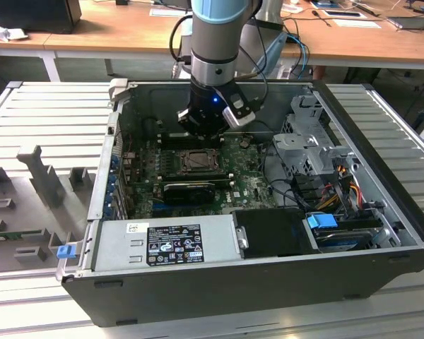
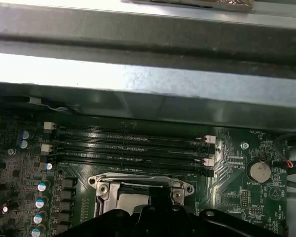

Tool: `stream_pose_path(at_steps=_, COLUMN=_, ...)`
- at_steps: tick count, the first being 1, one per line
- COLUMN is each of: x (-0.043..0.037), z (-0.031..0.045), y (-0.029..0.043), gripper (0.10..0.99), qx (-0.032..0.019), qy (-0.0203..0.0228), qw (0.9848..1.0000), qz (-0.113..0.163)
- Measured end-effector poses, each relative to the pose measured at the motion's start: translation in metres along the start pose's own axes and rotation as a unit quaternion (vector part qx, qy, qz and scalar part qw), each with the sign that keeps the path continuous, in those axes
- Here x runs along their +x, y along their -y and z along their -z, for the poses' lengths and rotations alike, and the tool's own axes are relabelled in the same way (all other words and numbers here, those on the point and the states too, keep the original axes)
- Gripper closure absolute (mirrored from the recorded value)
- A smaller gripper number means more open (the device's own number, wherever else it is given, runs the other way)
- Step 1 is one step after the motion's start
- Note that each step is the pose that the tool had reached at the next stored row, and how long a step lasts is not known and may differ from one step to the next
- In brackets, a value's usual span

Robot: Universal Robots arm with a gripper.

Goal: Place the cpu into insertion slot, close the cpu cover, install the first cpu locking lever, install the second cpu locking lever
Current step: 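Install the second cpu locking lever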

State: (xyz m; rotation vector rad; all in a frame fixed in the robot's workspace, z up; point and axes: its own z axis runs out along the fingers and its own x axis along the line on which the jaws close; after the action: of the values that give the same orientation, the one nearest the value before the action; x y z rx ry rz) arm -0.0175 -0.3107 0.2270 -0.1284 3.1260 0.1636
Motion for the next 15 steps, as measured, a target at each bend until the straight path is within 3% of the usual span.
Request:
stream_pose_path(at_steps=5, x=-0.0002, z=0.0135, y=-0.0012, gripper=0.98, qx=-0.0001, qy=0.0001, qw=1.0, qz=0.0)
stream_pose_path(at_steps=8, x=0.0, z=0.0139, y=0.0006, gripper=0.98, qx=-0.0002, qy=0.0001, qw=1.0, qz=0.0)
stream_pose_path(at_steps=15, x=0.0028, z=0.0166, y=0.0265, gripper=0.98, qx=-0.0001, qy=0.0, qw=1.0, qz=0.0)
